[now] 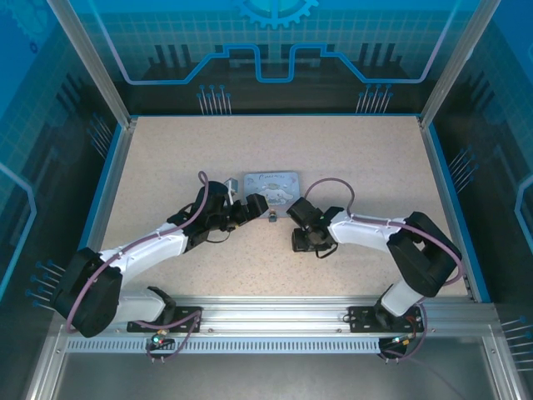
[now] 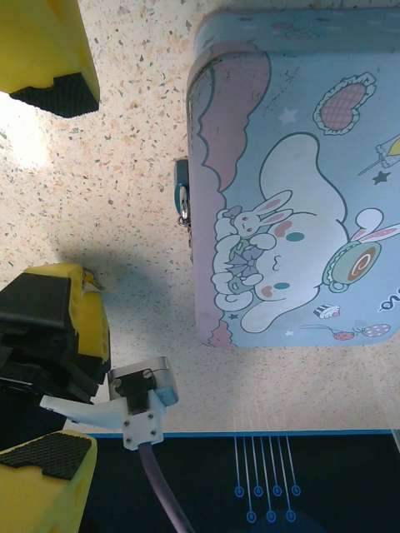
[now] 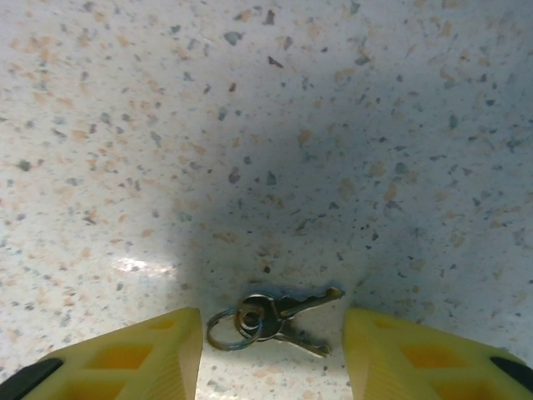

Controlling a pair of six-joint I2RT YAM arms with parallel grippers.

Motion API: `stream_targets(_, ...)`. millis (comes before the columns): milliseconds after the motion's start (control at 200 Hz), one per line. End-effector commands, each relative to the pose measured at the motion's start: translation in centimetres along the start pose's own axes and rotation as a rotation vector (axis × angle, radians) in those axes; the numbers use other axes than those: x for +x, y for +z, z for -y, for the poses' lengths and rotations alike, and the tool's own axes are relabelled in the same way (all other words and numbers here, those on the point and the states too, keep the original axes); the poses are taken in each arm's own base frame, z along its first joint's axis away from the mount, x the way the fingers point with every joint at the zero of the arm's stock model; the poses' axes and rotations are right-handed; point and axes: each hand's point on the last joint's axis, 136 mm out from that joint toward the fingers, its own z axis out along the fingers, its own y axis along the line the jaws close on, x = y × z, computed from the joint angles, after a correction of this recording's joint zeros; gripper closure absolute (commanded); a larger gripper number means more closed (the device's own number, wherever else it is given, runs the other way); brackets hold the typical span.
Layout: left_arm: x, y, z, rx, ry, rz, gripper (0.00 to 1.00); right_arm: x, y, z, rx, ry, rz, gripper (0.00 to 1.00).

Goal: Unlock the padlock with the key

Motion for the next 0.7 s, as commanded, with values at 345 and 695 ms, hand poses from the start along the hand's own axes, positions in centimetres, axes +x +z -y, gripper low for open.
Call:
stream_targets(345,-0.7,-0.2,-0.5,-0.011,0.007,0.030,0.01,-0.1,0.8,-1.1,0.069,-0.015,-0.022,0.61)
stream_targets(695,-0.9,-0.1,-0.4,-0.007,0.002,0.029,0.01,0.6,0.7,-1.0,0.098,-0.066,-0.025,0.75)
